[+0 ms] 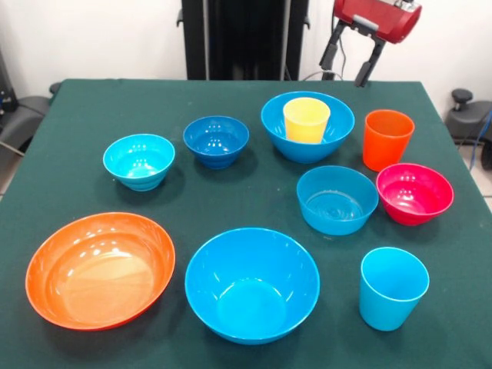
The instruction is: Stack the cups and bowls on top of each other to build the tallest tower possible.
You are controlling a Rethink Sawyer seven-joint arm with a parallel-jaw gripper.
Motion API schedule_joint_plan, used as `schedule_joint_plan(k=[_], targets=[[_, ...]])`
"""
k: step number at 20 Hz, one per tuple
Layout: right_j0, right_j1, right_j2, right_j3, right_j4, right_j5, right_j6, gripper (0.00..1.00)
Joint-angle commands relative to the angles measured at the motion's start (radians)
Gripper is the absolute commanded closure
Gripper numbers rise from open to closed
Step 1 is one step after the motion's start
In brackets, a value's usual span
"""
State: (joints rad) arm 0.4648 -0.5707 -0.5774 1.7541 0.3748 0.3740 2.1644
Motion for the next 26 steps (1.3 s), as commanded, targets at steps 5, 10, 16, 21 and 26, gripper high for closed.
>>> schedule_joint_plan(k=[5,10,16,21,26], targets=[[-0.050,0.057,0.065,-0.123,0.015,0.126,0.177,0.00],[-0.077,0.049,0.063,-0.157,-0.001,0.158,0.150,0.00],[-0.139,0.067,0.085,-0.192,-0.028,0.125,0.093,0.00],[-0.174,0.083,0.108,-0.203,-0.041,0.084,0.074,0.00],[-0.202,0.093,0.130,-0.204,-0.055,0.042,0.059,0.00]])
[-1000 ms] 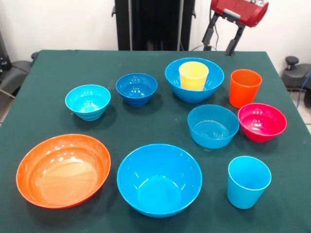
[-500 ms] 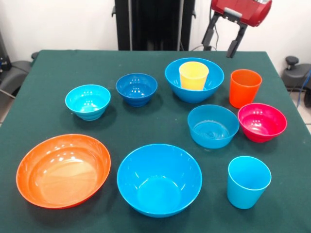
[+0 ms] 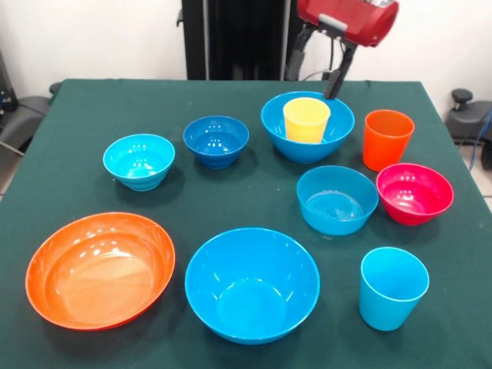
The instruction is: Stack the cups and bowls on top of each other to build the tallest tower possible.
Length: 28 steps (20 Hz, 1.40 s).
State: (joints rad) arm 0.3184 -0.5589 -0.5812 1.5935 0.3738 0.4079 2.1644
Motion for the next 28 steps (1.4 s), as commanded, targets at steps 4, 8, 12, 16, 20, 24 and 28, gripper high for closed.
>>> schedule_joint_plan(k=[4,8,12,16,20,24,28], targets=[[-0.077,0.084,0.150,-0.043,-0.063,-0.018,0.045,0.00],[-0.098,0.080,0.171,-0.042,-0.068,-0.029,0.033,0.00],[-0.122,0.079,0.193,-0.040,-0.070,-0.040,0.024,0.00],[-0.149,0.086,0.215,-0.046,-0.076,-0.058,0.013,0.00],[-0.180,0.098,0.233,-0.055,-0.087,-0.085,0.002,0.00],[-0.228,0.114,0.266,-0.063,-0.108,-0.124,-0.024,0.00],[-0.269,0.124,0.297,-0.069,-0.131,-0.150,-0.036,0.00]])
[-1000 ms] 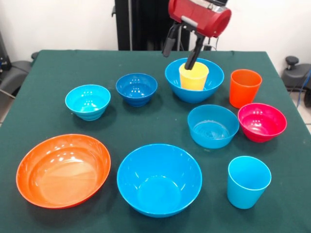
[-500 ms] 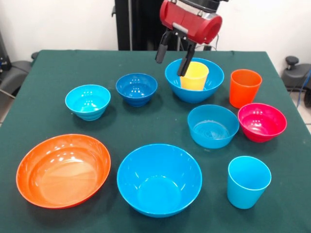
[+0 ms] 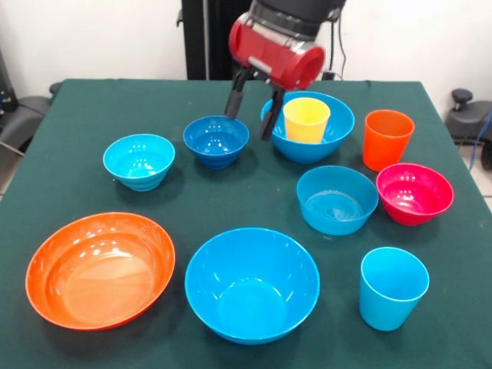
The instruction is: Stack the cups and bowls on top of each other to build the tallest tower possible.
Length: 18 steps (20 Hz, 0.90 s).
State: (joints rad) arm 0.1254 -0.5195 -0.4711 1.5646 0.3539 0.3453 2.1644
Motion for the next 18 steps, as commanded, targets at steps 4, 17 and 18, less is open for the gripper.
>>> schedule_joint_plan(k=[4,17,18], targets=[[-0.104,0.099,0.204,-0.057,-0.137,-0.085,-0.034,0.00],[-0.037,0.105,0.166,-0.098,-0.133,-0.014,0.038,0.00],[-0.034,0.104,0.164,-0.096,-0.131,-0.014,0.041,0.00]])
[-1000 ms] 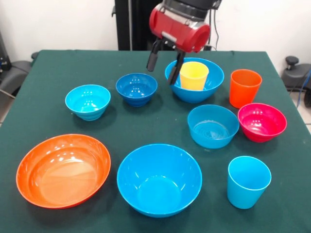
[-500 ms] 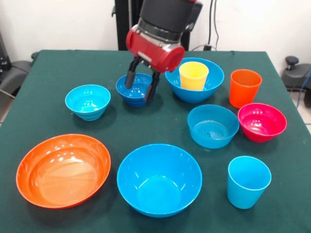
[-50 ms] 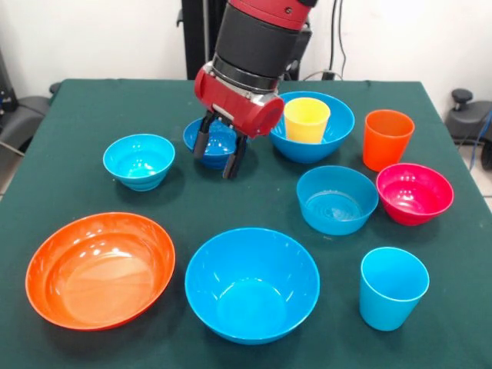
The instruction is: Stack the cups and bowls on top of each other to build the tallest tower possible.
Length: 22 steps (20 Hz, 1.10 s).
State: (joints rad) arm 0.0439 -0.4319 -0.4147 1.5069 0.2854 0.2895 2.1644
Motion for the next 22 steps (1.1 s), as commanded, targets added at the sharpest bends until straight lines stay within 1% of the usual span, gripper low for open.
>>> schedule_joint_plan(k=[1,9,14,18,22], targets=[[0.051,0.016,0.105,-0.037,-0.061,0.042,0.044,0.00],[0.055,0.014,0.101,-0.034,-0.039,0.050,0.064,0.00],[0.039,0.025,0.105,-0.028,-0.038,0.017,0.068,0.00],[0.013,0.058,0.107,-0.052,-0.043,-0.010,0.059,0.00],[0.024,0.068,0.100,-0.052,-0.041,-0.034,0.073,0.00]])
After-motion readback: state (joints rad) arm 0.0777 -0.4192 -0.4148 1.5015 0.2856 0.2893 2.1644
